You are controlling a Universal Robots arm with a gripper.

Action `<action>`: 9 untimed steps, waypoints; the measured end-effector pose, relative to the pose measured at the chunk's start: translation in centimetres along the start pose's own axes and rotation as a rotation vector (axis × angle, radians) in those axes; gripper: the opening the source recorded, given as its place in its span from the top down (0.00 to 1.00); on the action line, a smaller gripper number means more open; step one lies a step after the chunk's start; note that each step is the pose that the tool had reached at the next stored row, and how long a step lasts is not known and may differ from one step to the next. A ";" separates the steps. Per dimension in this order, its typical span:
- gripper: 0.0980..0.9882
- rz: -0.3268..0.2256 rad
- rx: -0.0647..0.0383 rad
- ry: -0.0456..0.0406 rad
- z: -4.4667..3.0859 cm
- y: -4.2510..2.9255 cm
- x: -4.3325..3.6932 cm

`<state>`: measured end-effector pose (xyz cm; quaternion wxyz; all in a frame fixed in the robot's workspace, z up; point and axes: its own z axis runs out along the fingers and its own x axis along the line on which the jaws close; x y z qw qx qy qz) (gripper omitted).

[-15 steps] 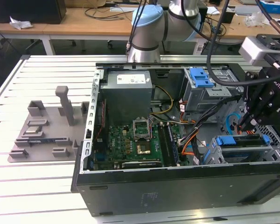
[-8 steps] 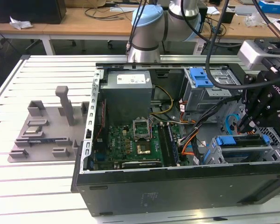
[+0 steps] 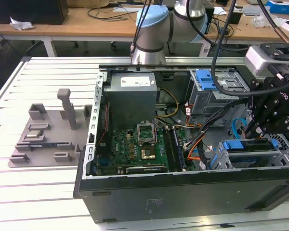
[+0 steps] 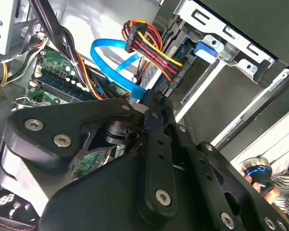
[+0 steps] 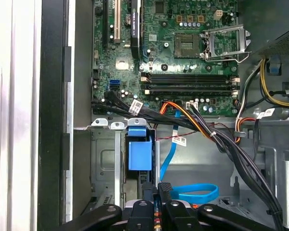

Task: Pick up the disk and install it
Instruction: 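Insert the second disk wire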

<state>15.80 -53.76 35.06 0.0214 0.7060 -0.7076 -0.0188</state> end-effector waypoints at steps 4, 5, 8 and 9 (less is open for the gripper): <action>0.93 0.000 0.000 0.0004 0.11 -0.05 0.17; 0.93 0.000 0.000 0.0004 0.14 -0.09 0.17; 0.93 0.000 0.000 0.0003 0.23 -0.18 0.22; 0.93 0.000 0.000 0.0001 0.26 -0.20 0.25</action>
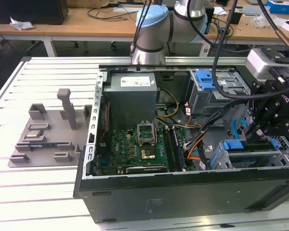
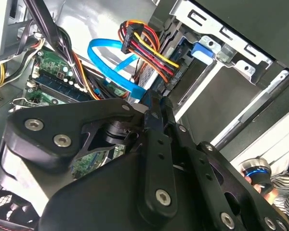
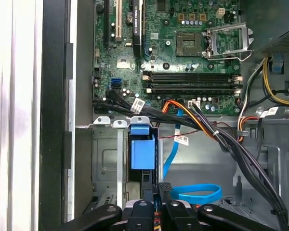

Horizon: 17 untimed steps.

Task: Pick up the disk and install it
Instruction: 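Insert the second disk wire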

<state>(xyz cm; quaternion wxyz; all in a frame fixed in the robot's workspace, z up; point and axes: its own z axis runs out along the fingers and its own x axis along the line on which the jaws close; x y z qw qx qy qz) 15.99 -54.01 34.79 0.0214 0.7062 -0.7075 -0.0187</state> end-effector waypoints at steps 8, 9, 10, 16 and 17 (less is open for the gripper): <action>0.93 -0.001 0.000 0.0004 0.20 -0.28 0.23; 0.93 -0.001 0.000 0.0003 0.21 -0.29 0.23; 0.93 -0.001 0.000 0.0004 0.17 -0.29 0.24; 0.93 -0.001 0.000 0.0004 0.01 -0.28 0.37; 0.93 -0.001 0.000 0.0002 0.02 -0.28 0.43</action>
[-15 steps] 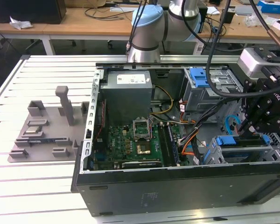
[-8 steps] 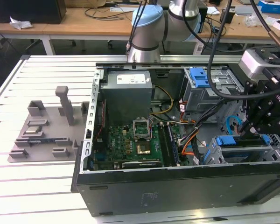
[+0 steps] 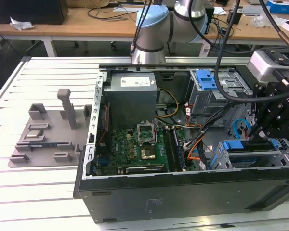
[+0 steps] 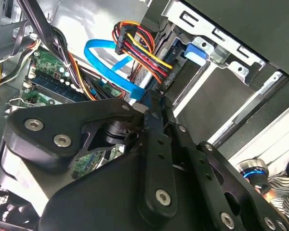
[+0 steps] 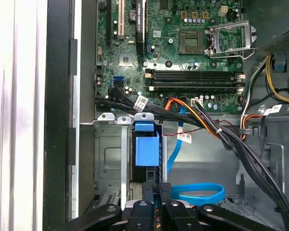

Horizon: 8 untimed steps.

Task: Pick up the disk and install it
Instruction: 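Insert the second disk wire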

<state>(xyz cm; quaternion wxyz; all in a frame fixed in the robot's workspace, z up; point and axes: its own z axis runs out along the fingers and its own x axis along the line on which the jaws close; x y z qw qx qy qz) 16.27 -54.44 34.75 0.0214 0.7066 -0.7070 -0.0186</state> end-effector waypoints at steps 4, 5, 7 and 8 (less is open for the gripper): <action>0.93 0.000 0.000 0.0002 0.12 0.00 0.04; 0.93 0.000 0.000 0.0002 0.18 -0.01 0.05; 0.93 0.000 0.000 -0.0001 0.34 0.04 0.04; 0.93 0.000 0.000 -0.0001 0.36 0.05 0.05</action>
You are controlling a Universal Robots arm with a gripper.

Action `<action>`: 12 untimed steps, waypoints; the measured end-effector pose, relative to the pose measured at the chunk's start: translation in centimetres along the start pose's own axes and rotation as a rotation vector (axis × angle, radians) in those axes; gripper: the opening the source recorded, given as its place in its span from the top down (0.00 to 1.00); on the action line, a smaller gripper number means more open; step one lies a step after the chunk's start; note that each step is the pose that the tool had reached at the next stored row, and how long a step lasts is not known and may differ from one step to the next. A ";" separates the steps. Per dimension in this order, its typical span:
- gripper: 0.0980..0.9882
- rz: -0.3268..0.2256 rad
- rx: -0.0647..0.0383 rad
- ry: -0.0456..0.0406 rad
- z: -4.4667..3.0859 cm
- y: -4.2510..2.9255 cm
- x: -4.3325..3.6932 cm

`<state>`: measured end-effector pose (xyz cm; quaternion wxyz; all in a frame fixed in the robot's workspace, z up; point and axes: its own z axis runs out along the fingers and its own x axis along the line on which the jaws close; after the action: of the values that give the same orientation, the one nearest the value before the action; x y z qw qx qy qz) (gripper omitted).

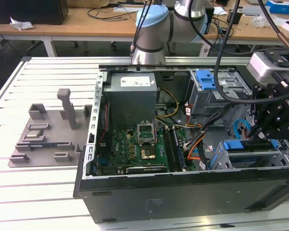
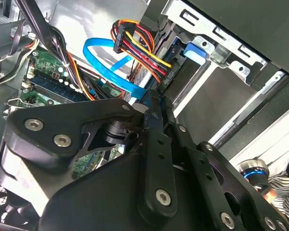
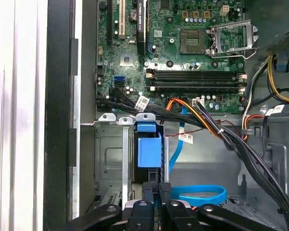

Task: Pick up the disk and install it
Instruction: 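Insert the second disk wire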

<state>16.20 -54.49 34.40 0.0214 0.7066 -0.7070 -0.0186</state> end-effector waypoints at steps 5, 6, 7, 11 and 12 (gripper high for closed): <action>0.93 0.000 0.000 -0.0022 0.12 -0.07 0.00; 0.93 0.000 0.000 -0.0008 0.06 -0.19 0.00; 0.93 0.000 0.000 -0.0004 0.05 -0.20 -0.01; 0.93 0.000 0.000 -0.0002 0.10 -0.21 0.00; 0.93 0.000 0.000 -0.0002 0.10 -0.21 0.00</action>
<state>16.40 -54.48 34.28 0.0214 0.7066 -0.7070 -0.0187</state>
